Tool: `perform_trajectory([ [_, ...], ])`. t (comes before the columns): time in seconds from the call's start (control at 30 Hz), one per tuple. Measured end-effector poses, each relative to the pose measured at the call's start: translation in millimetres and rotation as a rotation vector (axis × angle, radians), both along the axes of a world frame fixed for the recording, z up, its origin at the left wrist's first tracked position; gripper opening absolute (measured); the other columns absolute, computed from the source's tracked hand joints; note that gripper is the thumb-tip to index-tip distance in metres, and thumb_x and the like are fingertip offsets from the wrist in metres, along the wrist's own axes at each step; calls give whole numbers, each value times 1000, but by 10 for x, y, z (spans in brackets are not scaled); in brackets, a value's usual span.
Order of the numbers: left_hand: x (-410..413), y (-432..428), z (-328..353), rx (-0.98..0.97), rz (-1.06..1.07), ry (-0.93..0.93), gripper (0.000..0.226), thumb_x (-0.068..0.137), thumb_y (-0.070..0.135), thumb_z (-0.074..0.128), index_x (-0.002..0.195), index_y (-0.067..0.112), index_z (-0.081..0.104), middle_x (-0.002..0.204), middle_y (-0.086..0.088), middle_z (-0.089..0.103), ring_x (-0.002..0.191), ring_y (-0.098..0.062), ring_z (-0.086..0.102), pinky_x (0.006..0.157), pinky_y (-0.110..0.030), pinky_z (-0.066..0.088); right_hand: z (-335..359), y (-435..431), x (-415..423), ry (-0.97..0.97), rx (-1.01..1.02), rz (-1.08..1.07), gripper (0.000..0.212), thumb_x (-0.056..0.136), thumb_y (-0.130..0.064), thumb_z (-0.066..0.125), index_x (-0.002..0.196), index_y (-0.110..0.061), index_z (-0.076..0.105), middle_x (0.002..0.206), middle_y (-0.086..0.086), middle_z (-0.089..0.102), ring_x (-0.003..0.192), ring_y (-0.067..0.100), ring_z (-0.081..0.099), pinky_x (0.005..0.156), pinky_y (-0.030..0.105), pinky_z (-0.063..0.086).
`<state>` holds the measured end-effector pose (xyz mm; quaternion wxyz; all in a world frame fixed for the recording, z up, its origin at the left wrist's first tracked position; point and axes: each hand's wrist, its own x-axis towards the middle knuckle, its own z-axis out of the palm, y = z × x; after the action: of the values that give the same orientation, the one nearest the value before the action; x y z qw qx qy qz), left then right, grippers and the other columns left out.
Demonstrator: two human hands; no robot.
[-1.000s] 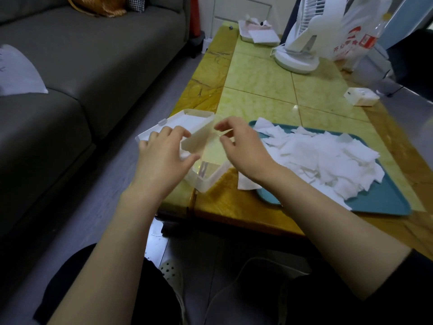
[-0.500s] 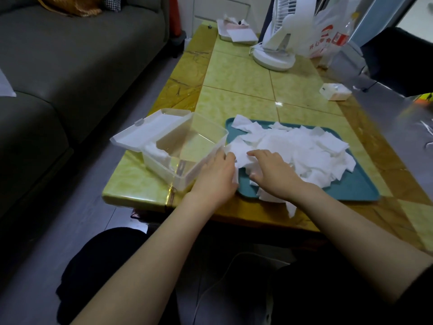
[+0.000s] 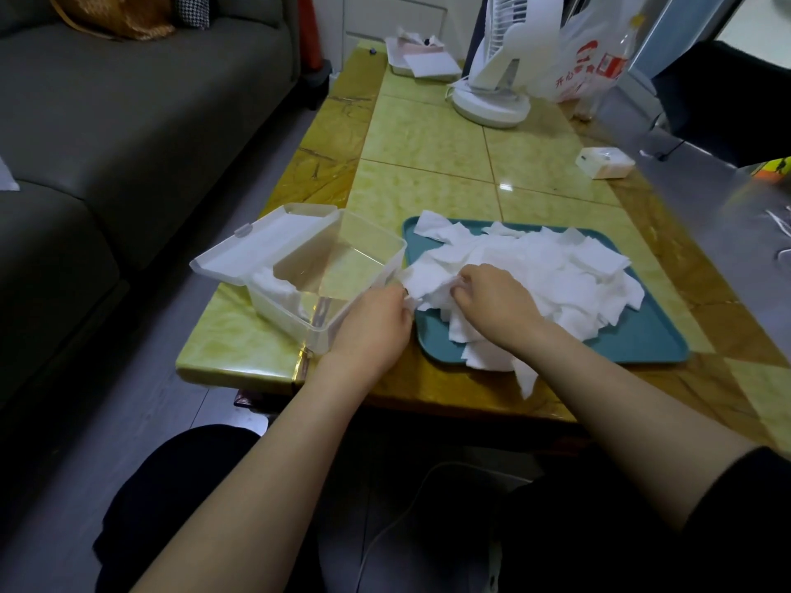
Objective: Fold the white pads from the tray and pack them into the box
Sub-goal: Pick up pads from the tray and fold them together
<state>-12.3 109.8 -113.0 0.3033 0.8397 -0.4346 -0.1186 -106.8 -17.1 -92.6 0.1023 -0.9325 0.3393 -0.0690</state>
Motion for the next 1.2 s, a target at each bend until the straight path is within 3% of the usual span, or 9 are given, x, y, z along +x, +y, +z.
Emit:
perform_trajectory([
  [0.1,-6,-7,29,-108,52,76,14,94,10,43,80,11,42,79,-10,53,73,-25,45,63,-30,29,65,-16,-56,-95,26,-19,38,94,-19,44,59,-15,31,58,0,36,64,23,42,49,28,24],
  [0.27,-53,-77,90,-279,143,222,25,95,13,45,71,12,40,62,3,42,63,-21,40,54,-32,15,264,74,-106,-348,48,-6,26,89,-21,53,68,-7,48,61,1,47,58,14,42,54,28,34],
  [0.37,-108,-114,131,-361,158,345,17,94,15,47,84,2,51,70,-5,54,67,-20,48,57,-29,32,285,242,-89,-296,79,49,33,89,-29,57,62,-17,42,57,-6,45,54,6,41,52,23,31],
  [0.43,-147,-139,157,-407,139,449,20,93,16,47,95,-1,57,87,-17,64,78,-27,58,73,-39,47,301,359,-86,-309,143,81,35,93,-37,49,61,-23,45,60,-8,53,57,6,49,56,24,37],
  [0.6,-164,-112,244,-491,147,669,44,78,33,45,104,2,63,100,-23,67,95,-39,63,86,-56,51,294,362,-124,-441,137,27,18,96,-22,42,94,-12,58,94,0,61,86,18,58,79,33,46],
  [0.73,-170,-117,253,-503,89,795,23,95,15,50,109,7,66,102,-13,71,96,-28,68,90,-48,53,247,276,-146,-353,305,-133,27,94,-27,50,116,-12,50,106,-3,52,95,14,55,87,30,44],
  [0.83,-143,-137,238,-512,85,821,22,97,11,48,110,8,66,103,-11,72,96,-25,68,89,-43,55,273,276,-167,-452,501,-192,17,92,-25,54,102,-12,59,93,0,64,82,14,65,84,35,53],
  [1.0,-67,-145,200,-509,130,820,23,97,10,49,111,8,67,103,-8,71,95,-22,66,82,-35,54,363,232,-252,-626,568,-207,6,90,-14,59,91,-9,63,83,5,64,68,9,63,61,16,55],
  [1.2,-65,-135,181,-506,113,840,17,93,8,55,100,7,70,93,-10,73,89,-20,68,80,-35,56,620,190,-293,-541,681,54,7,91,-11,57,90,-11,63,82,3,63,67,5,61,66,15,53],
])
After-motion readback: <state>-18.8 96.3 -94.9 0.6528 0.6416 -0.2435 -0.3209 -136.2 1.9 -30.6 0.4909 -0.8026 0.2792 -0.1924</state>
